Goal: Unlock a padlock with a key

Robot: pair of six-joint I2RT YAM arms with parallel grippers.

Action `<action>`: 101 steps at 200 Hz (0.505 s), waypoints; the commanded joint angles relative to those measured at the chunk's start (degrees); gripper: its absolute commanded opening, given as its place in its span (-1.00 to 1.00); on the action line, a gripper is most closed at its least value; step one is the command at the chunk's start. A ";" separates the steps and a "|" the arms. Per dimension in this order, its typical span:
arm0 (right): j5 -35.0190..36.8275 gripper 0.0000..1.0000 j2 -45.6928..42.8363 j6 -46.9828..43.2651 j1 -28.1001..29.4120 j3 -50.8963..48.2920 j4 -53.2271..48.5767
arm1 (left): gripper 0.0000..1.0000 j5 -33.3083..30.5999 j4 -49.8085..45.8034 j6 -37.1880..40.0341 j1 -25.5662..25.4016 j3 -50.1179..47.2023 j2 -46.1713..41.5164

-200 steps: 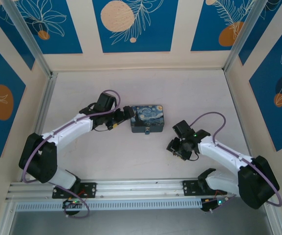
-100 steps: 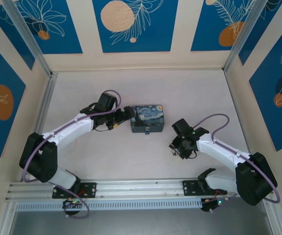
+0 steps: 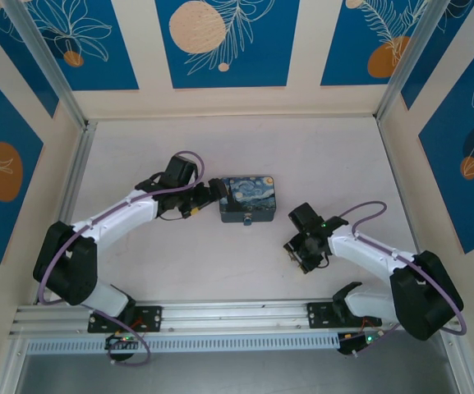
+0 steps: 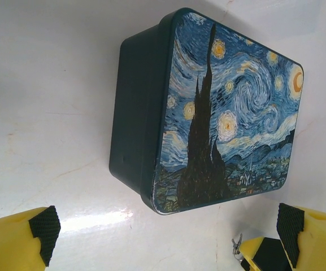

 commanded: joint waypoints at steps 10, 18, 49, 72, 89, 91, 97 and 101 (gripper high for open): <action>0.21 0.07 2.15 2.61 -0.71 1.65 -1.55 | 1.00 0.10 0.60 0.51 -0.68 0.82 1.27; 0.05 0.07 2.79 2.56 -0.91 2.00 -1.73 | 1.00 0.19 0.79 0.57 -0.69 0.83 1.53; 0.21 0.06 5.32 2.17 -1.45 4.06 -3.45 | 1.00 0.80 1.32 0.82 -0.72 1.13 2.70; 0.05 0.06 7.03 1.96 -2.26 4.88 -3.94 | 1.00 1.41 1.83 0.94 -0.71 1.47 3.38; -0.64 0.04 8.69 1.66 -2.96 5.27 -4.12 | 1.00 1.85 1.99 1.08 -0.74 1.68 3.73; -0.68 0.04 8.89 1.64 -3.02 5.35 -4.16 | 1.00 1.92 1.93 1.07 -0.74 1.68 3.78; -0.92 0.03 9.45 1.55 -3.16 5.58 -4.16 | 1.00 2.07 1.91 1.04 -0.76 1.79 3.83; -1.03 0.02 9.86 1.48 -3.19 5.77 -4.33 | 1.00 2.20 2.01 1.03 -0.69 1.78 3.83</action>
